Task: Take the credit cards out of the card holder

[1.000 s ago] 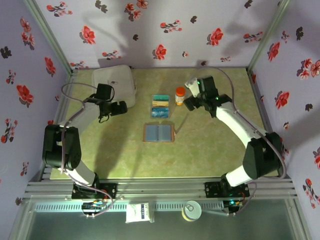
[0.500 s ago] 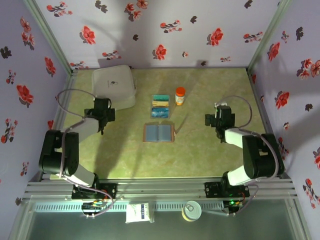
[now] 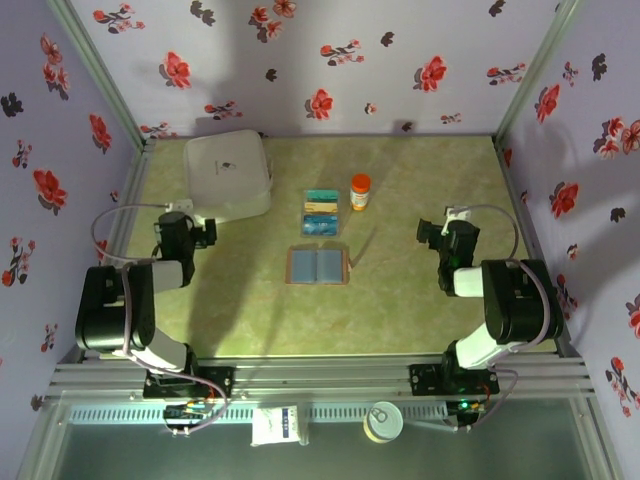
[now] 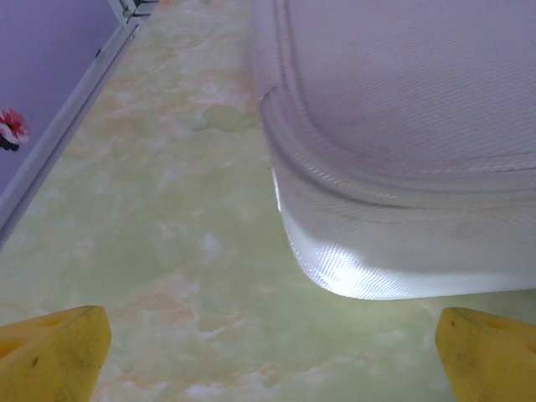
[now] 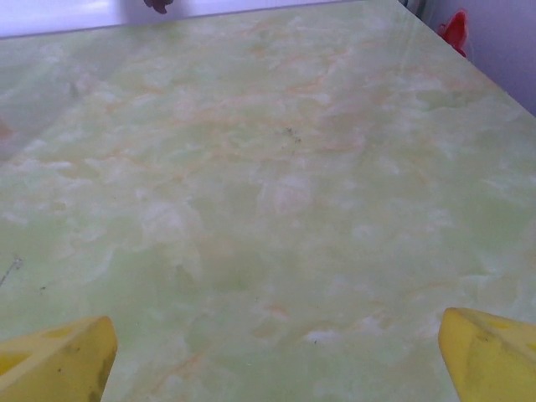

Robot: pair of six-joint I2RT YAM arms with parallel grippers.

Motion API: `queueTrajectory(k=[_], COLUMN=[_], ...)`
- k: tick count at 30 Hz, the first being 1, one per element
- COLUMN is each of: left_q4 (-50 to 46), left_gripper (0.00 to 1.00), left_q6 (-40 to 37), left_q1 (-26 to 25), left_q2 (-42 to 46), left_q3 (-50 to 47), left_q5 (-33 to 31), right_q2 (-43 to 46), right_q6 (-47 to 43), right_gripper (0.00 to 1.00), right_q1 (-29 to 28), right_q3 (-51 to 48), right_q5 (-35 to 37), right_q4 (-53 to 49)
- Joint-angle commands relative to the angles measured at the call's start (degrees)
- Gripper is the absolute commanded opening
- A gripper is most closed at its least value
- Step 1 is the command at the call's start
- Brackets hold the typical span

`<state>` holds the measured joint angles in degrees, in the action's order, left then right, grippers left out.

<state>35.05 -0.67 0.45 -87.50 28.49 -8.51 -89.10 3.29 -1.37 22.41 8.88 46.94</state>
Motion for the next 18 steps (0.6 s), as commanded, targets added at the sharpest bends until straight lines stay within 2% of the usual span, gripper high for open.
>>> queueTrajectory(k=[1, 3, 5, 18], left_q4=[7.57, 17.54, 13.69, 15.39], left_gripper=[1.00, 1.00, 1.00, 1.00], left_q6=[0.66, 0.95, 0.98, 0.58], left_q1=[0.17, 0.30, 0.32, -0.29], left_q2=[0.90, -1.52, -0.64, -0.87], left_q3=[-2.30, -6.22, -5.03, -5.82], left_q5=[7.20, 6.36, 6.73, 5.11], right_q2=[-0.15, -0.13, -0.17, 0.06], right_q6=[1.19, 1.19, 1.19, 1.08], right_gripper=[0.99, 0.99, 0.99, 0.99], right_q1=[0.31, 0.32, 0.31, 0.31], right_q3=[0.29, 0.27, 0.26, -0.31], right_q5=[-0.29, -0.30, -0.28, -0.32], right_q4=[2.73, 2.89, 2.90, 3.68])
